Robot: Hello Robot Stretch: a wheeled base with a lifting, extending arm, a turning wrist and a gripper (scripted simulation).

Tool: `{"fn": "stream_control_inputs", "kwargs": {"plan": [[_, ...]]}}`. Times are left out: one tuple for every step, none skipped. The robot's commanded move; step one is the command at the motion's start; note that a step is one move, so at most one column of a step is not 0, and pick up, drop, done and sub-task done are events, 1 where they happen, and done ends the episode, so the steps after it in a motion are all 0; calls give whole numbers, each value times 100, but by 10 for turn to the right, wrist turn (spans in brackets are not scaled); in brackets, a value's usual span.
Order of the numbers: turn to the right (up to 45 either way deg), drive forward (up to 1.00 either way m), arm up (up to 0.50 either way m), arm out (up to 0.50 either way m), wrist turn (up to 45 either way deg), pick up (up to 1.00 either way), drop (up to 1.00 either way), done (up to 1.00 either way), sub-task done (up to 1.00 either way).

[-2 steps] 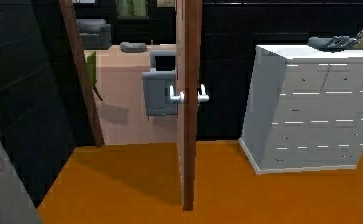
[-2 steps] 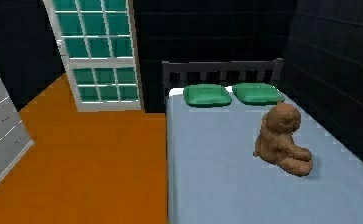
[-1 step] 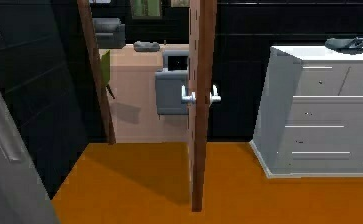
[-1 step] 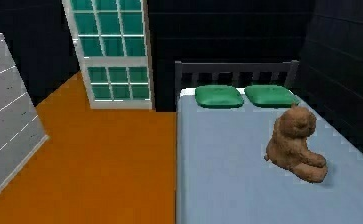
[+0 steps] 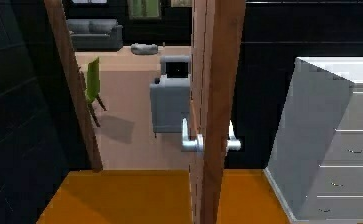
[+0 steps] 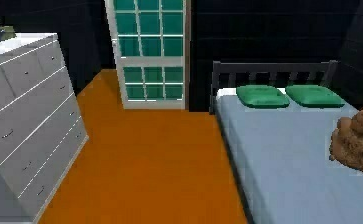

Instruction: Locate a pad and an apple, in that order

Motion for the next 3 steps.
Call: {"fn": "stream_control_inputs", "kwargs": {"plan": [[-150, 0, 0, 0, 0, 0, 0, 0, 0], [0, 60, 0, 0, 0, 0, 0, 0, 0], [30, 0, 0, 0, 0, 0, 0, 0, 0]]}}
